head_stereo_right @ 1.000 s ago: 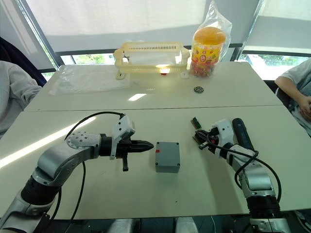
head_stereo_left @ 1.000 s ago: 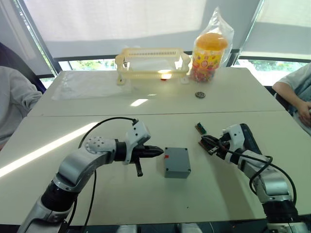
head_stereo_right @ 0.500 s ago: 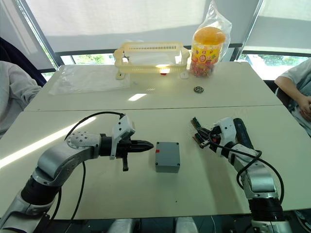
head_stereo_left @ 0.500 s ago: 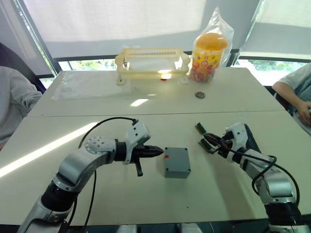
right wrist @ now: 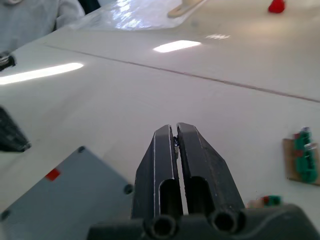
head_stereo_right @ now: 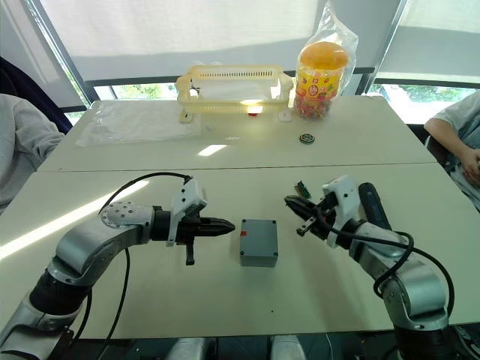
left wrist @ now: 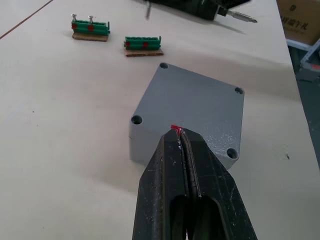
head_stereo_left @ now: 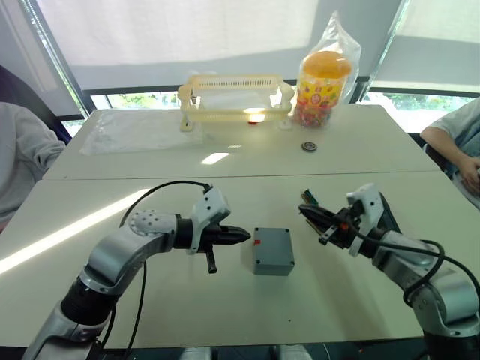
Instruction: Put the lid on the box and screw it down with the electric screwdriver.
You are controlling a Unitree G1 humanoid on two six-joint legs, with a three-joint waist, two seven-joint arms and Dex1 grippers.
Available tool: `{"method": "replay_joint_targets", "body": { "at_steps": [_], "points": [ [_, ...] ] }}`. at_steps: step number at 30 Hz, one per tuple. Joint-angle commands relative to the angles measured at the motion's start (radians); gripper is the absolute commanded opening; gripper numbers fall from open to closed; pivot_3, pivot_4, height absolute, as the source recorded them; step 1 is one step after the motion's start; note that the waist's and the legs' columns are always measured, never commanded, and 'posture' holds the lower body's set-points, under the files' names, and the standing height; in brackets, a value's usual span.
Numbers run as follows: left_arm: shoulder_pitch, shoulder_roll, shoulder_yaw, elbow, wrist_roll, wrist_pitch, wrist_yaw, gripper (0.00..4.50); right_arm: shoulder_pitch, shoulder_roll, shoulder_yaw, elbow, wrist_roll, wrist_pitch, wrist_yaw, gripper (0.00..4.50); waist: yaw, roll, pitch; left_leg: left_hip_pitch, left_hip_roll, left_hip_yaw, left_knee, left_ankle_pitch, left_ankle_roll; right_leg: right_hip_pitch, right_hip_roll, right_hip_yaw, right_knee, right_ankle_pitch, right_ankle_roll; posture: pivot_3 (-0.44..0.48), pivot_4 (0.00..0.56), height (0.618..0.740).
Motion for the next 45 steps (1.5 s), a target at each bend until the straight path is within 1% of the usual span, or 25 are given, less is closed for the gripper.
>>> {"method": "replay_joint_targets", "body": {
  "at_steps": [1, 7, 20, 33, 34, 35, 36, 39, 40, 42, 45],
  "points": [
    [0.002, 0.012, -0.004, -0.035, 0.001, -0.019, -0.007, 0.00, 0.000, 0.012, 0.006, -0.052, 0.024, 0.002, -0.013, 0.04, 0.000, 0.000, 0.000, 0.000, 0.000, 0.000, 0.000, 0.000, 0.000, 0.000, 0.000, 0.000, 0.000, 0.000, 0.000, 0.000, 0.150, 0.740],
    [0.009, 0.014, -0.004, -0.045, -0.002, -0.013, -0.001, 0.00, 0.012, 0.006, 0.036, -0.041, 0.008, -0.013, -0.008, 0.04, 0.000, 0.000, 0.000, 0.000, 0.000, 0.000, 0.000, 0.000, 0.000, 0.000, 0.000, 0.000, 0.000, 0.000, 0.000, 0.000, 0.150, 0.740],
    [0.012, 0.010, -0.008, -0.045, 0.001, -0.019, 0.000, 0.00, 0.043, -0.013, 0.037, -0.044, 0.009, -0.018, 0.009, 0.04, 0.000, 0.000, 0.000, 0.000, 0.000, 0.000, 0.000, 0.000, 0.000, 0.000, 0.000, 0.000, 0.000, 0.000, 0.000, 0.000, 0.150, 0.740],
    [0.006, 0.006, -0.014, -0.042, 0.001, -0.021, 0.002, 0.00, 0.019, -0.023, 0.079, -0.004, -0.033, -0.046, 0.033, 0.04, 0.000, 0.000, 0.000, 0.000, 0.000, 0.000, 0.000, 0.000, 0.000, 0.000, 0.000, 0.000, 0.000, 0.000, 0.000, 0.000, 0.150, 0.740],
    [0.006, 0.006, -0.015, -0.041, 0.001, -0.021, 0.002, 0.00, 0.017, -0.025, 0.080, -0.002, -0.035, -0.048, 0.035, 0.29, 0.000, 0.000, 0.000, 0.000, 0.000, 0.000, 0.000, 0.000, 0.000, 0.000, 0.000, 0.000, 0.000, 0.000, 0.000, 0.000, 0.150, 0.740],
    [0.005, 0.006, -0.015, -0.042, 0.001, -0.021, 0.002, 0.00, 0.016, -0.033, 0.079, -0.005, -0.032, -0.044, 0.042, 0.70, 0.000, 0.000, 0.000, 0.000, 0.000, 0.000, 0.000, 0.000, 0.000, 0.000, 0.000, 0.000, 0.000, 0.000, 0.000, 0.000, 0.150, 0.740],
    [0.005, 0.007, -0.015, -0.041, 0.001, -0.022, 0.002, 0.00, 0.015, -0.041, 0.075, -0.010, -0.030, -0.041, 0.046, 0.93, 0.000, 0.000, 0.000, 0.000, 0.000, 0.000, 0.000, 0.000, 0.000, 0.000, 0.000, 0.000, 0.000, 0.000, 0.000, 0.000, 0.150, 0.740],
    [0.003, 0.007, -0.015, -0.039, 0.001, -0.024, 0.001, 0.00, 0.013, -0.063, 0.055, -0.027, -0.016, -0.028, 0.059, 2.35, 0.000, 0.000, 0.000, 0.000, 0.000, 0.000, 0.000, 0.000, 0.000, 0.000, 0.000, 0.000, 0.000, 0.000, 0.000, 0.000, 0.150, 0.740],
    [0.002, 0.006, -0.016, -0.037, 0.002, -0.025, 0.000, 0.00, 0.011, -0.070, 0.047, -0.032, -0.011, -0.025, 0.062, 2.97, 0.001, 0.000, 0.000, 0.000, 0.000, 0.000, 0.000, 0.000, 0.000, 0.000, 0.000, 0.000, 0.000, 0.000, 0.000, 0.000, 0.150, 0.740],
    [-0.002, 0.001, -0.019, -0.030, 0.005, -0.033, -0.002, 0.00, 0.001, -0.082, 0.021, -0.045, 0.016, -0.007, 0.065, 3.93, 0.001, 0.000, 0.000, 0.000, 0.000, 0.000, 0.000, 0.000, 0.000, 0.000, 0.000, 0.000, 0.000, 0.000, 0.000, 0.000, 0.150, 0.740],
    [-0.008, -0.012, -0.030, -0.018, 0.010, -0.047, -0.003, 0.00, -0.019, -0.104, -0.027, -0.058, 0.065, 0.034, 0.066, 3.93, 0.001, 0.000, 0.000, 0.000, 0.000, 0.000, 0.000, 0.000, 0.000, 0.000, 0.000, 0.000, 0.000, 0.000, 0.000, 0.000, 0.150, 0.740]
  ]
}}
